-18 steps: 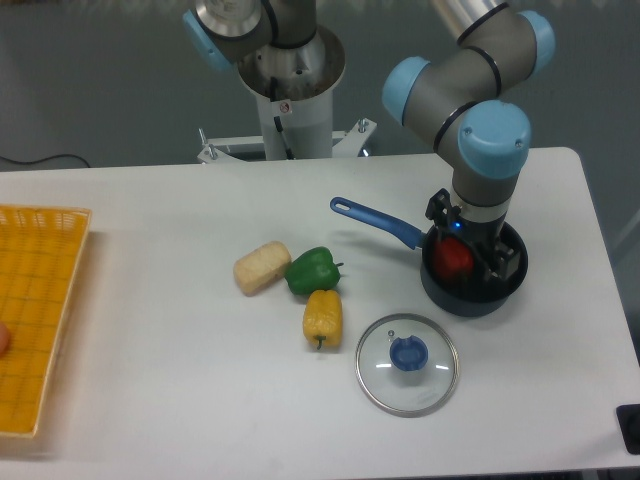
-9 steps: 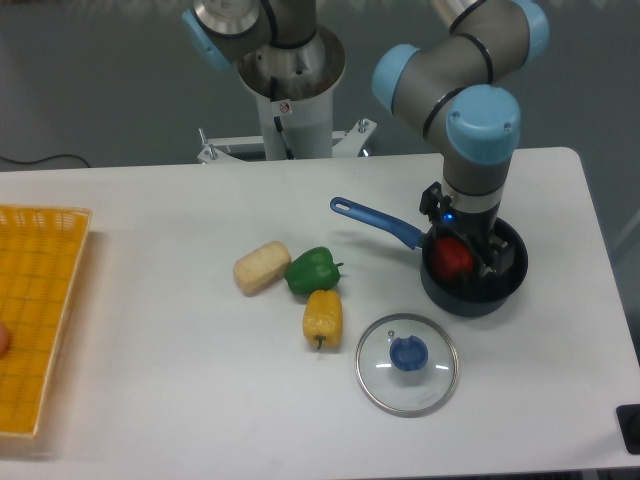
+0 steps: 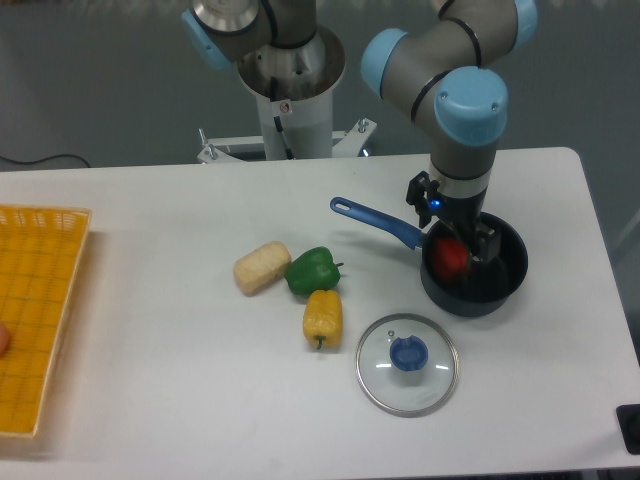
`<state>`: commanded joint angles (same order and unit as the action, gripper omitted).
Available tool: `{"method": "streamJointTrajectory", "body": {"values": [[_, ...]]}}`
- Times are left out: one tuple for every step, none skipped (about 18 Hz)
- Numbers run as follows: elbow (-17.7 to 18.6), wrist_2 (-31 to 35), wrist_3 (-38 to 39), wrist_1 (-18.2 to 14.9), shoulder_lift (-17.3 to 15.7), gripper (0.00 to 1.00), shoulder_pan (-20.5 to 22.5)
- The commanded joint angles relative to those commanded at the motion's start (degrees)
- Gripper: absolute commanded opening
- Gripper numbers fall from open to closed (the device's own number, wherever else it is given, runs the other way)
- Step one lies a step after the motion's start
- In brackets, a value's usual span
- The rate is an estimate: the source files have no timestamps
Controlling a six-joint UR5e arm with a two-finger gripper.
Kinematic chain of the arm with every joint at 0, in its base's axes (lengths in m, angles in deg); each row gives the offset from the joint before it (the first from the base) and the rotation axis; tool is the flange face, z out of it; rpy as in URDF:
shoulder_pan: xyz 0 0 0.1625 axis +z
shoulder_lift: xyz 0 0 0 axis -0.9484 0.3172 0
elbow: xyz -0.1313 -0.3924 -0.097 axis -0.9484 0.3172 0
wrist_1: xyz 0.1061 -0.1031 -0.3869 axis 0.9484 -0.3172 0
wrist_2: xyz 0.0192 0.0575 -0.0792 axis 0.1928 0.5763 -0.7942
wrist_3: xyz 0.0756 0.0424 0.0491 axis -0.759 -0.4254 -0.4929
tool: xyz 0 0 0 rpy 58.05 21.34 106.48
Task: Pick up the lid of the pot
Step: 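Move the gripper over the glass lid's blue knob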
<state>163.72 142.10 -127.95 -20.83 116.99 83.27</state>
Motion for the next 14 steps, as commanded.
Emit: {"method": "streamJointTrajectory", "body": {"values": [[-0.1,-0.2,2.8,0.0,0.0,1.00,-0.3],[-0.3,-0.2,6.2,0.0,0.1,1.00,-0.5],[-0.5,-0.2,9.7,0.2,0.3,1.00,-0.7],[-1.0,-0.3,12.6,0.3,0.6,1.00,-1.1],[-1.7,-0.3,15.5,0.4,1.0,1.00,-1.8],[-2.3,-0.2,18.4,1.0,2.1,1.00,-2.6],[-2.8,-0.2,22.1,1.5,3.2,1.00,-3.1],[-3.0,-0.1,25.7,1.9,4.0,1.00,-3.6],[-3.1,-0.1,27.9,2.0,4.4,1.00,-4.3],[-3.1,0.0,28.5,2.5,4.9,1.00,-4.8],[-3.1,0.2,28.8,3.3,5.4,1.00,-5.2],[-3.1,0.3,29.8,3.4,6.1,1.00,-5.3],[-3.2,0.2,32.2,3.5,6.4,1.00,-5.3],[-3.3,0.0,35.1,3.5,6.9,1.00,-5.4]]}}
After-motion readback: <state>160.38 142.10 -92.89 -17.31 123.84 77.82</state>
